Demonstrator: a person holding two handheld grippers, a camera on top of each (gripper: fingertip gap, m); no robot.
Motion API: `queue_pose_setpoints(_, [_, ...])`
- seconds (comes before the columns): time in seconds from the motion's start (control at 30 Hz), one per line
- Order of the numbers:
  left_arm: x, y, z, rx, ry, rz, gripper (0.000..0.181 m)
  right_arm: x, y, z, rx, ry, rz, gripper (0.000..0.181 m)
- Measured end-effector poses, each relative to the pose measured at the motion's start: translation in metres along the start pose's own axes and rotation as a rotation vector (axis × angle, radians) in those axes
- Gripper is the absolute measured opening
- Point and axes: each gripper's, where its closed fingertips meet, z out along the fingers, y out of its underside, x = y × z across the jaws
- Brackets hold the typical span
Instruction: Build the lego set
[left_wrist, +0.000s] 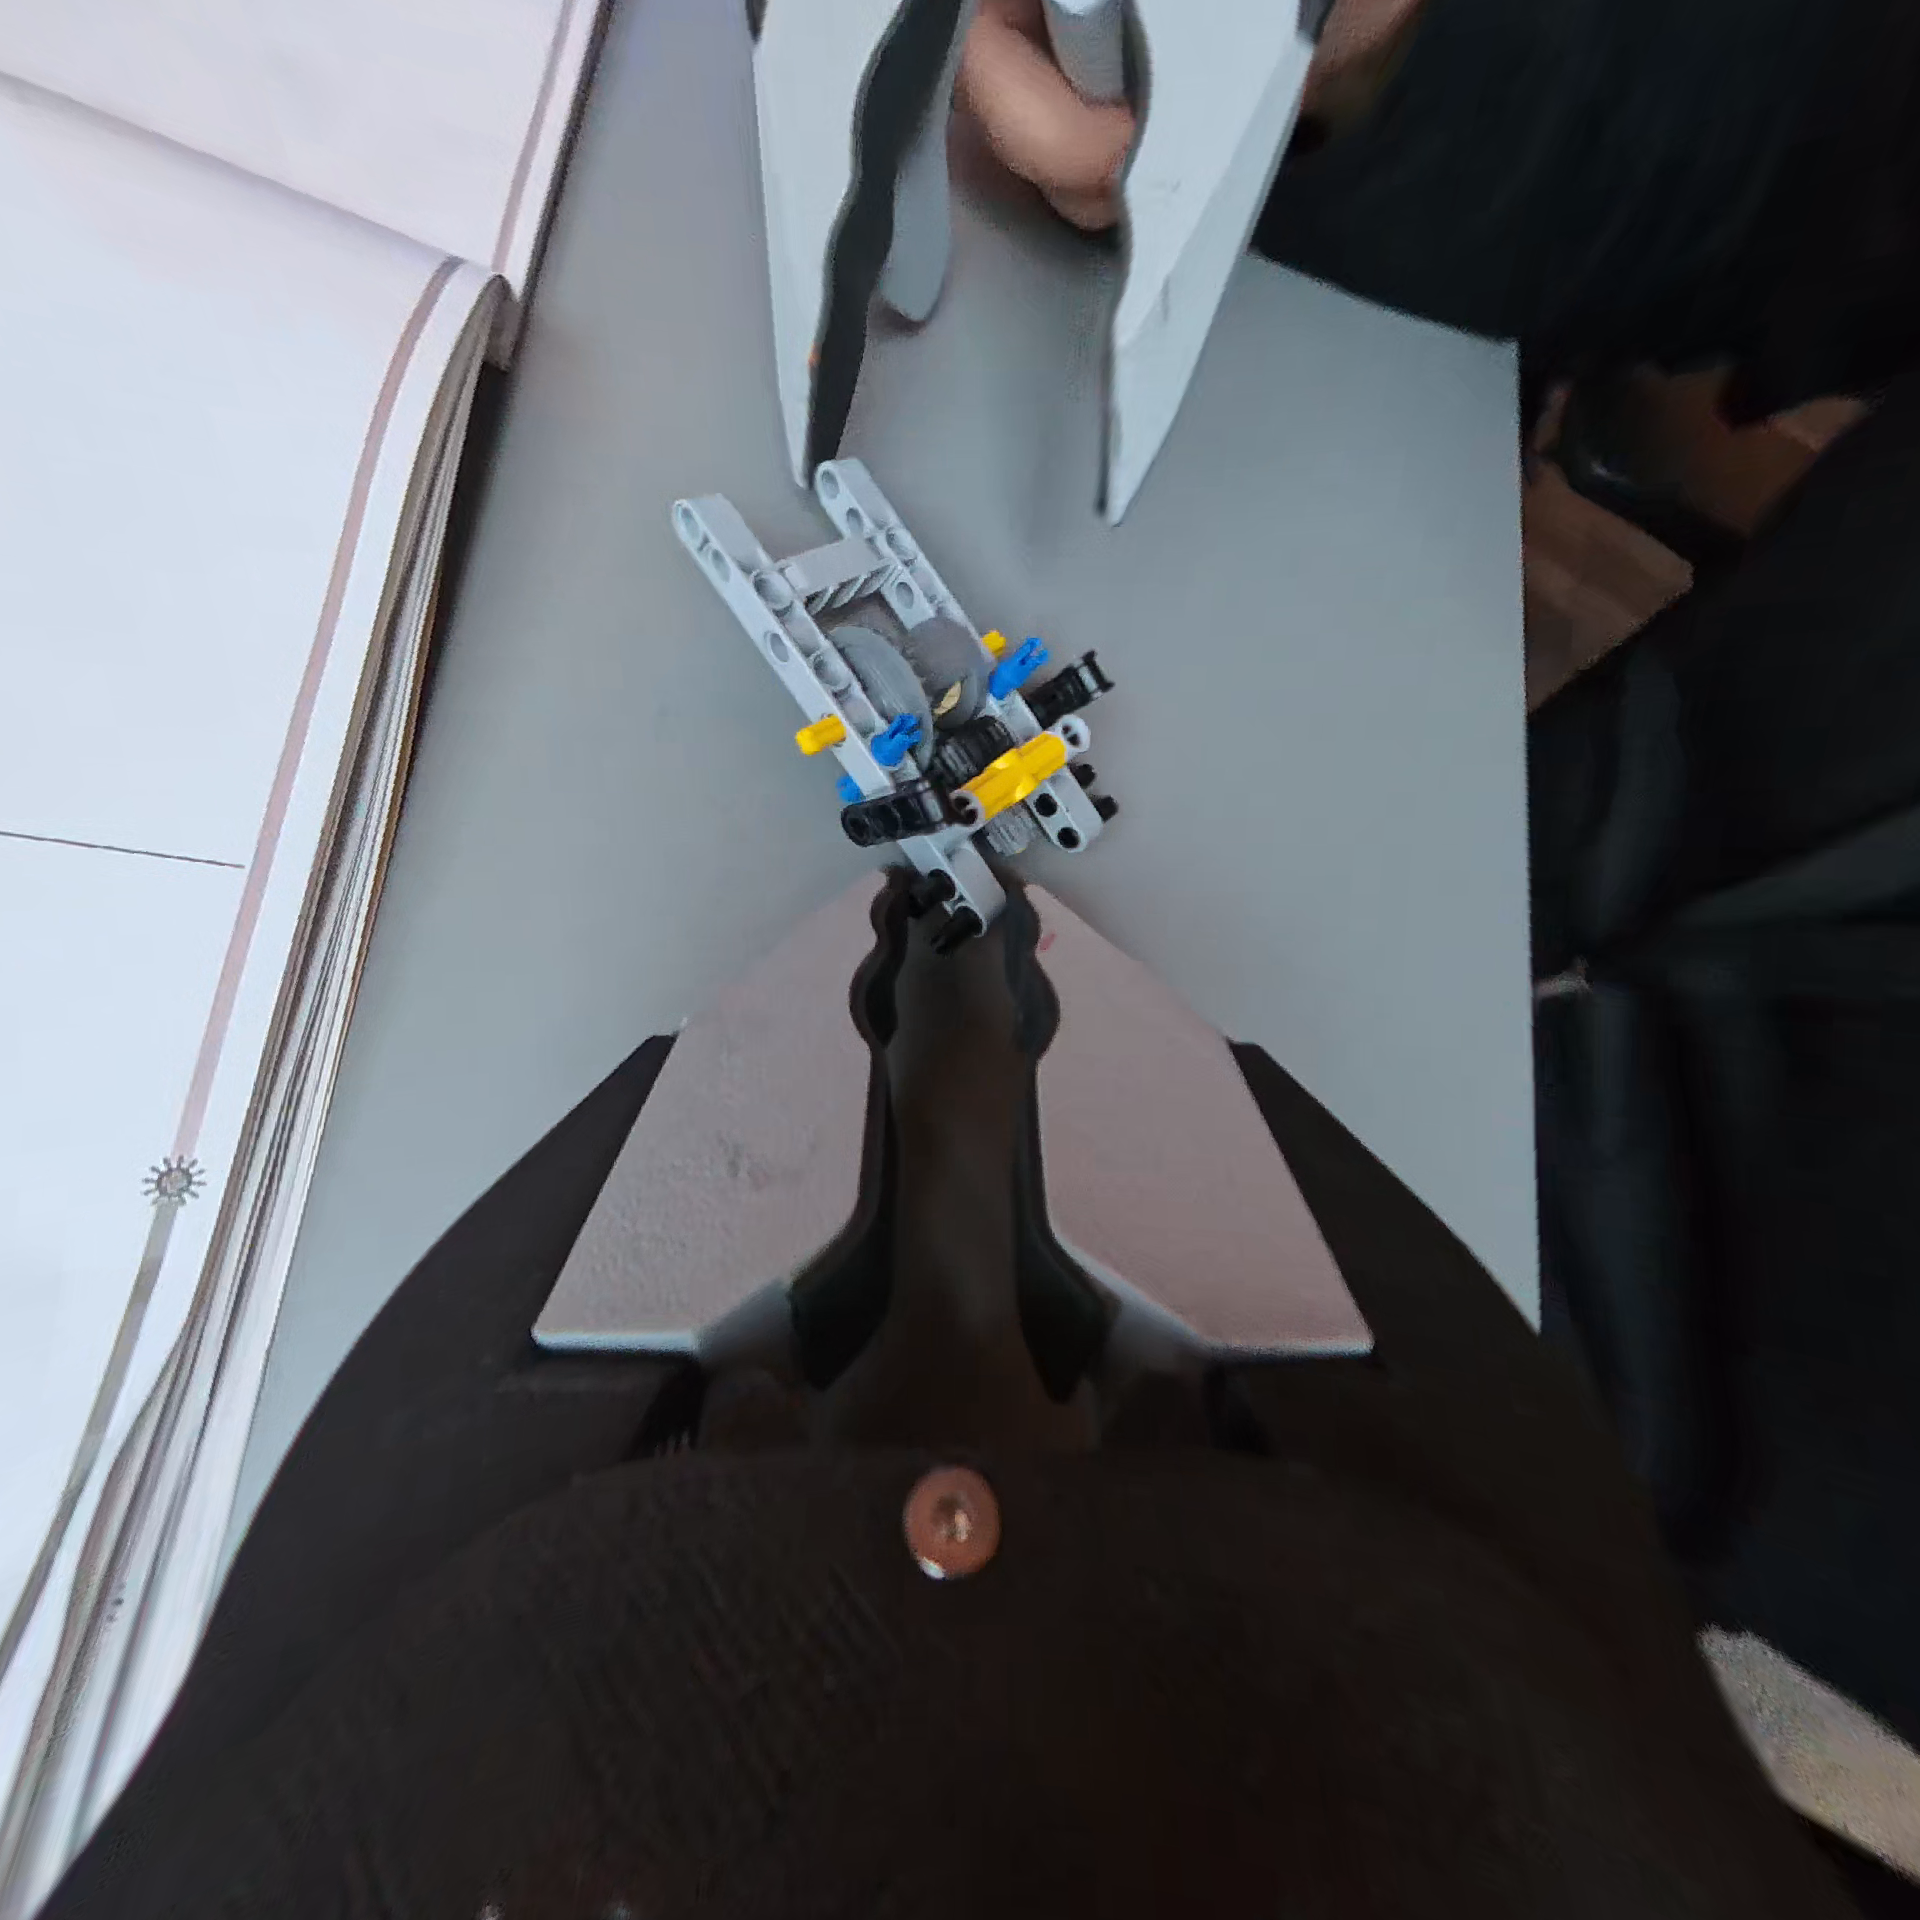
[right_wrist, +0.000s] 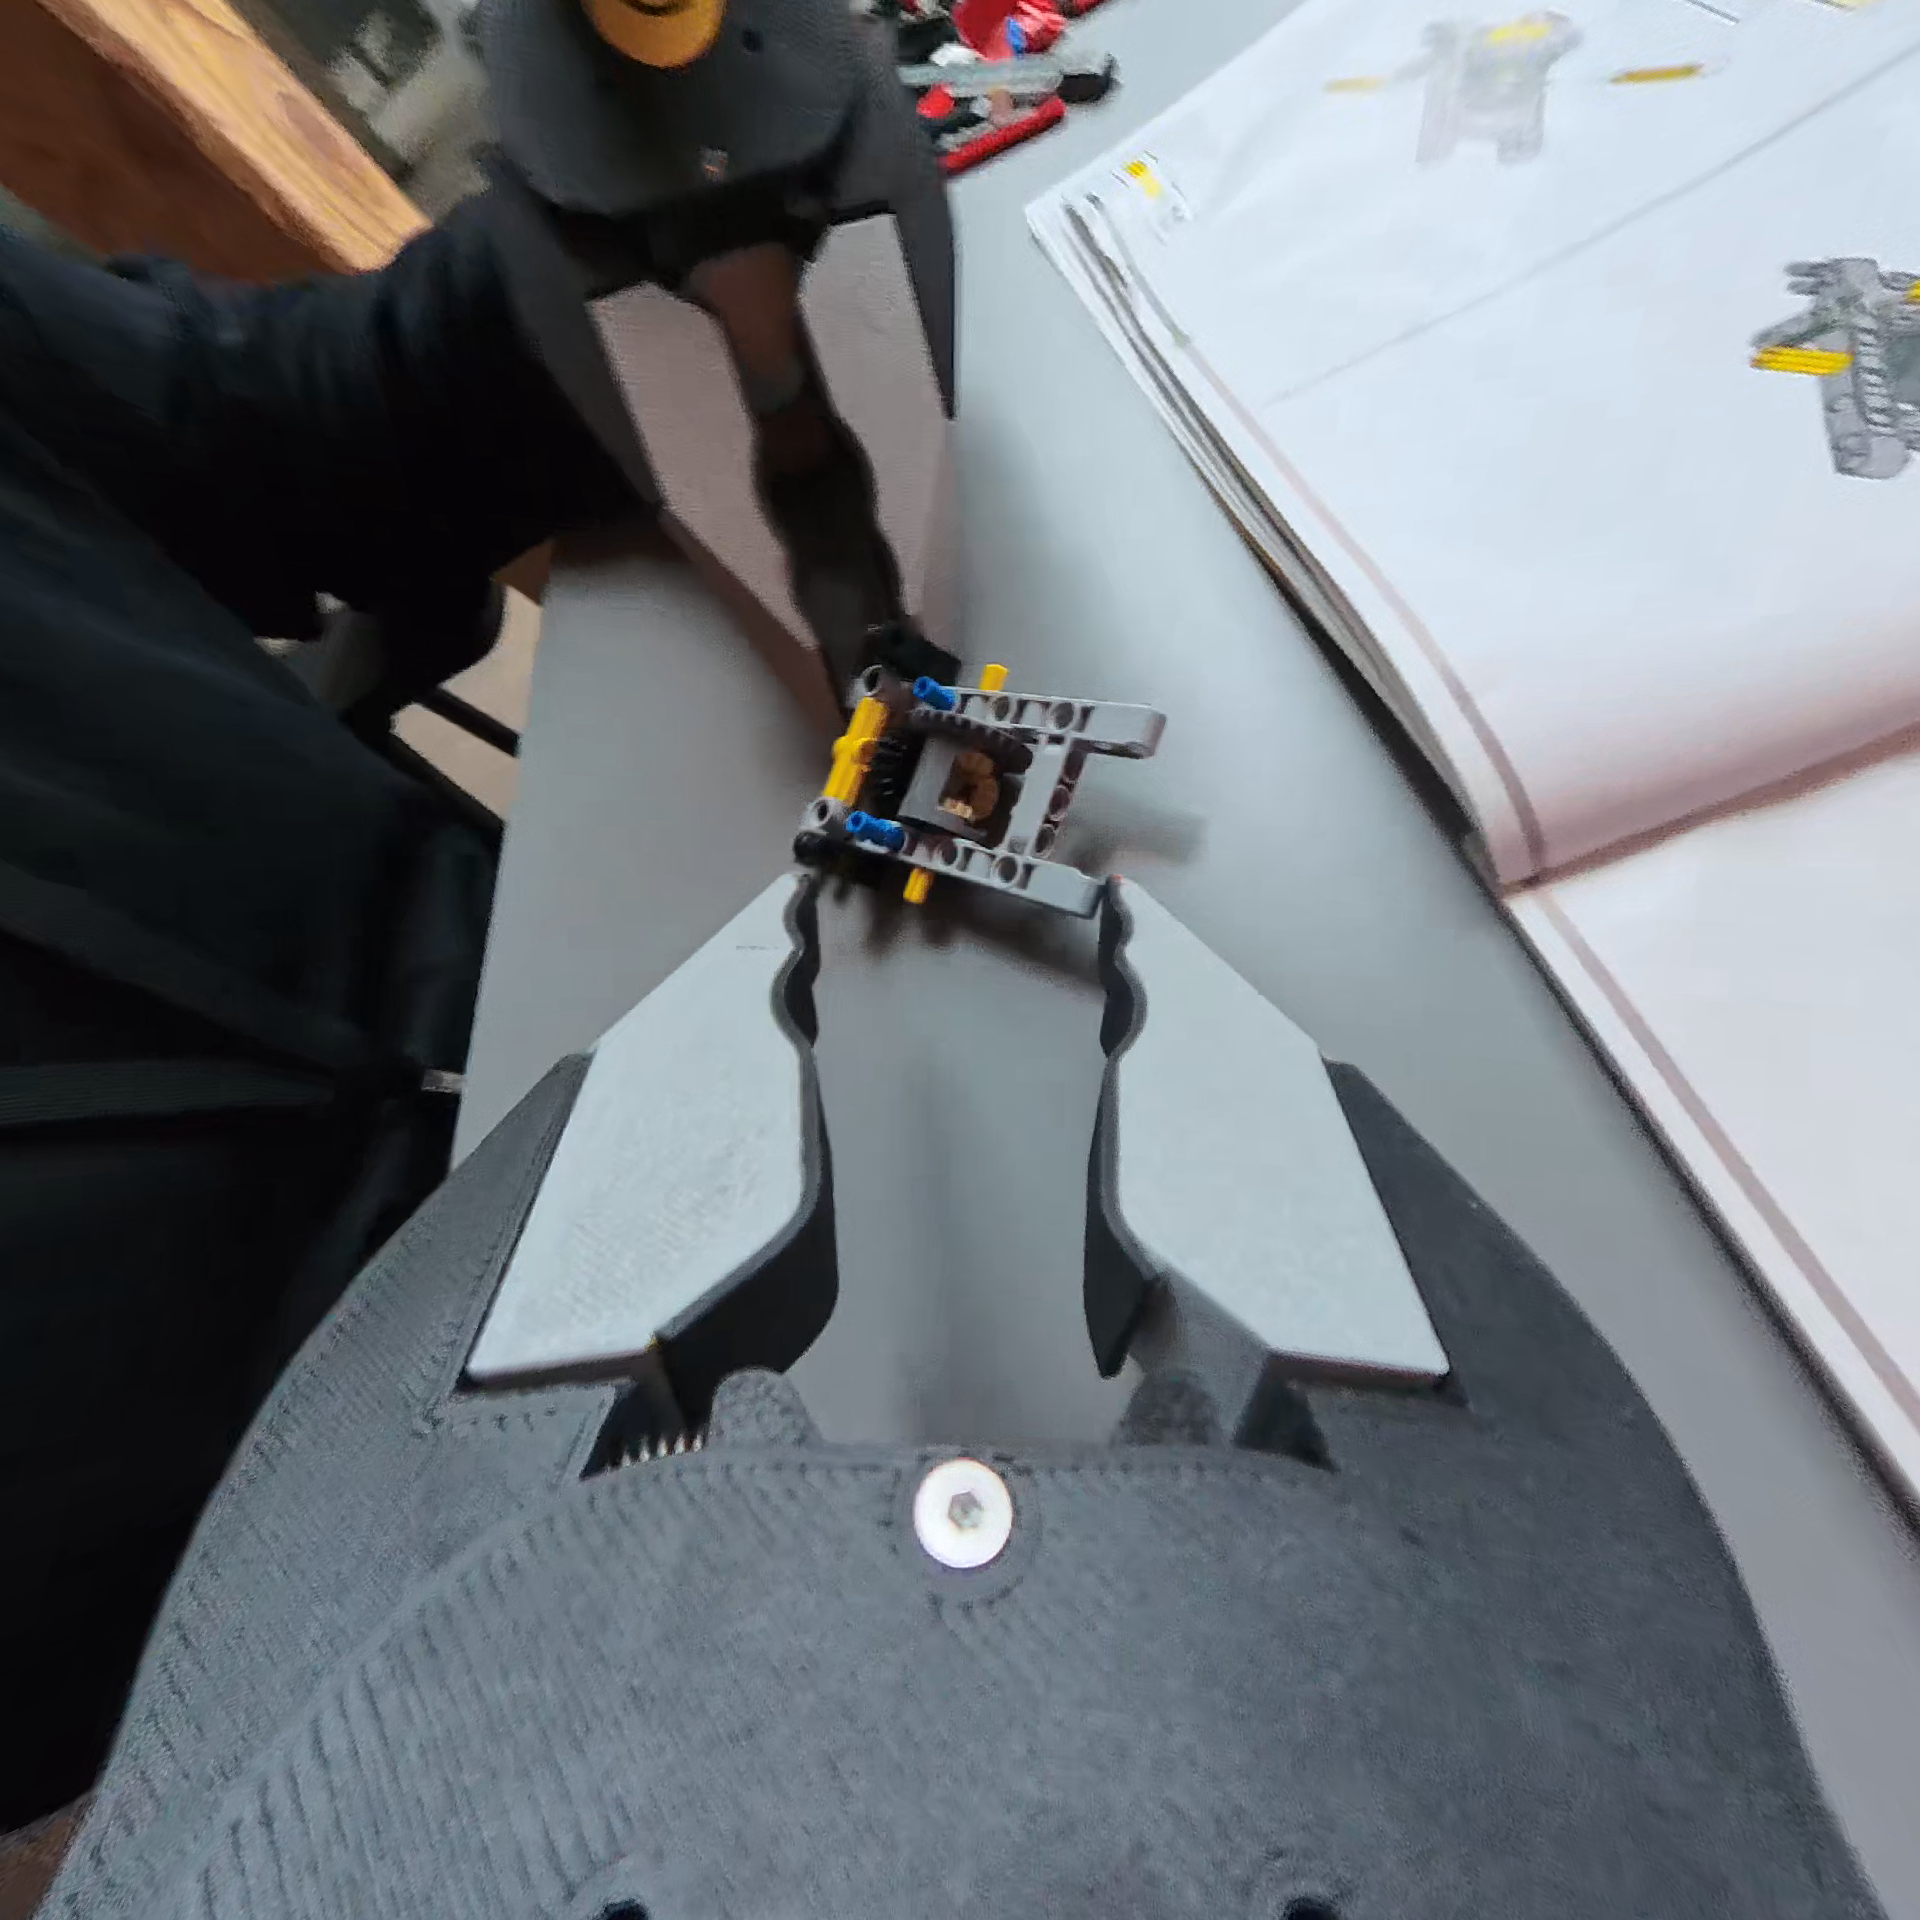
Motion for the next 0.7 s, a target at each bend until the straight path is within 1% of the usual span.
queue_pose_setpoints(0.1, [0.004,0.004,-0.002,-0.028,0.077,0.026,0.016,-0.013,0.002,-0.004,0.031,-0.079,-0.002,0.052])
queue_pose_setpoints(0.17, [0.006,0.004,-0.003,-0.039,0.126,0.021,0.017,-0.017,0.001,-0.006,0.048,-0.103,0.013,0.052])
queue_pose_setpoints(0.23, [0.008,0.000,-0.004,-0.026,0.169,0.020,0.017,-0.011,0.002,-0.006,0.045,-0.060,0.008,0.047])
queue_pose_setpoints(0.27, [0.009,-0.006,-0.006,0.005,0.174,0.034,0.017,-0.008,0.002,-0.006,0.043,-0.035,0.003,0.045])
queue_pose_setpoints(0.33, [0.008,-0.015,-0.008,0.055,0.184,0.031,0.016,-0.005,-0.002,-0.007,0.065,-0.020,-0.001,0.048])
queue_pose_setpoints(0.4, [0.006,-0.016,-0.007,0.052,0.197,0.005,0.016,-0.003,-0.005,-0.010,0.092,-0.025,0.024,0.048])
queue_pose_setpoints(0.47, [0.009,-0.015,-0.006,0.035,0.226,0.006,0.016,-0.002,-0.007,-0.012,0.110,-0.049,0.055,0.051])
queue_pose_setpoints(0.5, [0.010,-0.012,-0.005,0.016,0.244,-0.004,0.016,-0.001,-0.007,-0.013,0.112,-0.051,0.063,0.049])
queue_pose_setpoints(0.57, [0.003,-0.004,0.001,-0.045,0.210,-0.048,0.017,0.003,-0.003,-0.012,0.088,-0.026,0.064,0.046])
queue_pose_setpoints(0.63, [0.004,-0.004,0.001,-0.043,0.194,-0.025,0.017,0.005,0.005,-0.007,0.028,0.003,0.058,0.046])
queue_pose_setpoints(0.7, [0.004,-0.002,0.000,-0.054,0.171,-0.039,0.017,0.006,0.013,-0.002,-0.031,0.036,0.040,0.044])
